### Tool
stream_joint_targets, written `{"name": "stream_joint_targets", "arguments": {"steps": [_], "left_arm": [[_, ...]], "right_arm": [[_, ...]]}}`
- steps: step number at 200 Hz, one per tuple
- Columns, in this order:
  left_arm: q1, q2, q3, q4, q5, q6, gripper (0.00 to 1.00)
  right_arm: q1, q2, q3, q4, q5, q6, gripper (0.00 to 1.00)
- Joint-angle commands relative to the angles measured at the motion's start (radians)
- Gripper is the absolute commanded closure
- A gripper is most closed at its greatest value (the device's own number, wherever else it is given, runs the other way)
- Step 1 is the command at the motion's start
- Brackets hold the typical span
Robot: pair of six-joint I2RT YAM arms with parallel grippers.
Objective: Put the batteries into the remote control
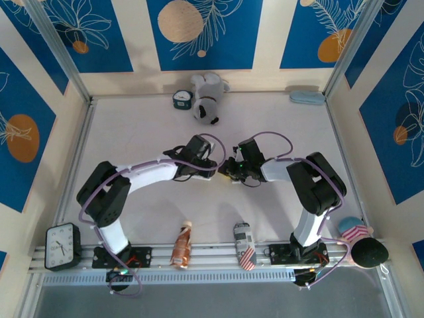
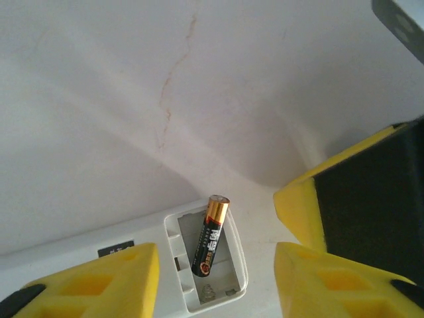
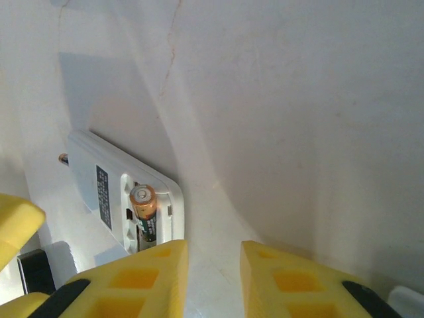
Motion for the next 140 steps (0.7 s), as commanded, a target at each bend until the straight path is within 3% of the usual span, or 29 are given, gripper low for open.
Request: {"name": "stream_joint_targets", "arguments": {"steps": [1,23,36,59,96,140], "left_arm": [[0.005,-0.057,0.005,-0.031,-0.052,-0.078,0.37],[0.005,-0.119,-0.045,-0.017,-0.070,-0.119,0.35],[0.007,-0.162,-0.090,-0.015,-0.089,-0.154,0.16],[0.007,-0.260,-0.198,0.023,-0.106,-0.231,0.00],[0.016,-0.385,-0.408,0.142,-0.109,-0.382,0.00],[0.016,-0.410,-0.478,0.193,-0.098,-0.357,0.00]], "right_arm": [[0.003,-0.027,0.003,0.001,-0.031,-0.016,0.71],[0.003,-0.038,0.006,-0.007,-0.034,-0.041,0.69],[0.005,-0.051,0.008,-0.018,-0.021,-0.064,0.67],[0.012,-0.072,0.023,-0.066,0.015,-0.109,0.64],[0.028,-0.095,0.068,-0.155,0.060,-0.154,0.63],[0.065,-0.076,0.105,-0.220,0.104,-0.134,0.66]]}}
